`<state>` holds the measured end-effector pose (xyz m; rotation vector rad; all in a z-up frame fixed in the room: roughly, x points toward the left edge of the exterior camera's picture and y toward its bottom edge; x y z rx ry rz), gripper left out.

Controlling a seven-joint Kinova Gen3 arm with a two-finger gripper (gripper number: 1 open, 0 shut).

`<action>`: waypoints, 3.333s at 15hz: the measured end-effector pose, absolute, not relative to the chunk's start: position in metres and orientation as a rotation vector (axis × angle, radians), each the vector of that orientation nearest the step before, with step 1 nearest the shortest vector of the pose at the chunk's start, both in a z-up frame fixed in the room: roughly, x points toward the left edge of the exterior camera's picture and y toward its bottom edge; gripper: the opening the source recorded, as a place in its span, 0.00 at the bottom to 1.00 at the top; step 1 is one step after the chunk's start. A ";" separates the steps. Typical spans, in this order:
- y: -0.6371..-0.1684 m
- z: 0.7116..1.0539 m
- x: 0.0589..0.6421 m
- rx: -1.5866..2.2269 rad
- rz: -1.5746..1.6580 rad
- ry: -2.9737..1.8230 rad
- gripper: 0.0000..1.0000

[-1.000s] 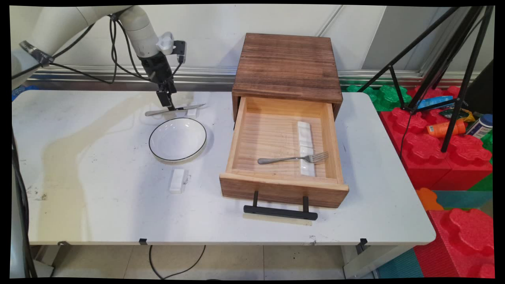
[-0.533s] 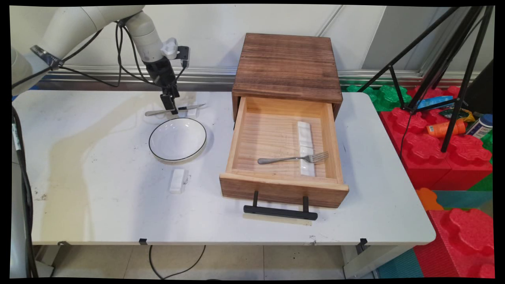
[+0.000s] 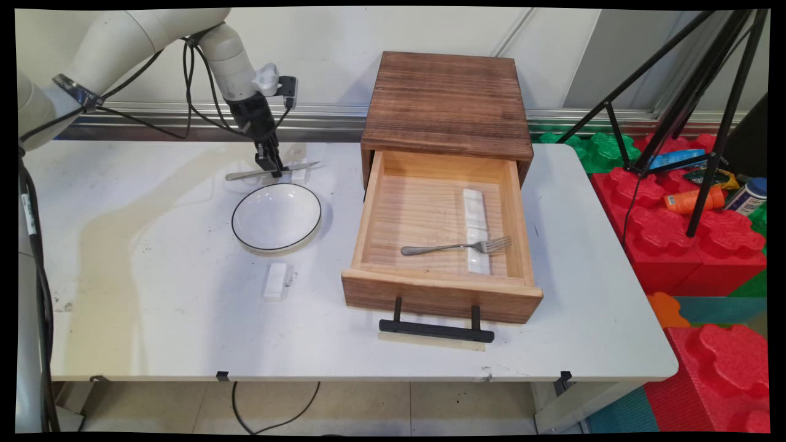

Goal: Pick up the knife from the left of the white plate, then place the picked object into the drawer

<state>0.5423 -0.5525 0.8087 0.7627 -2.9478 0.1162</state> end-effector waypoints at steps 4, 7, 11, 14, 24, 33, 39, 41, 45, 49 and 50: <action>-0.548 0.809 0.544 0.767 0.110 -2.938 0.00; -0.543 0.820 0.546 0.821 0.157 -2.916 0.00; -0.533 0.854 0.548 0.896 0.256 -2.879 0.00; -0.524 0.885 0.542 0.909 0.319 -2.854 0.00; -0.485 0.999 0.450 0.768 0.473 -2.752 0.00; -0.458 1.025 0.338 0.547 0.386 -2.687 0.00; -0.467 1.010 0.276 0.434 0.324 -2.644 0.00; -0.476 0.999 0.259 0.405 0.310 -2.632 0.00; -0.495 0.971 0.237 0.365 0.285 -2.621 0.00; -0.513 0.936 0.224 0.345 0.261 -2.625 0.00; -0.517 0.929 0.223 0.345 0.254 -2.627 0.00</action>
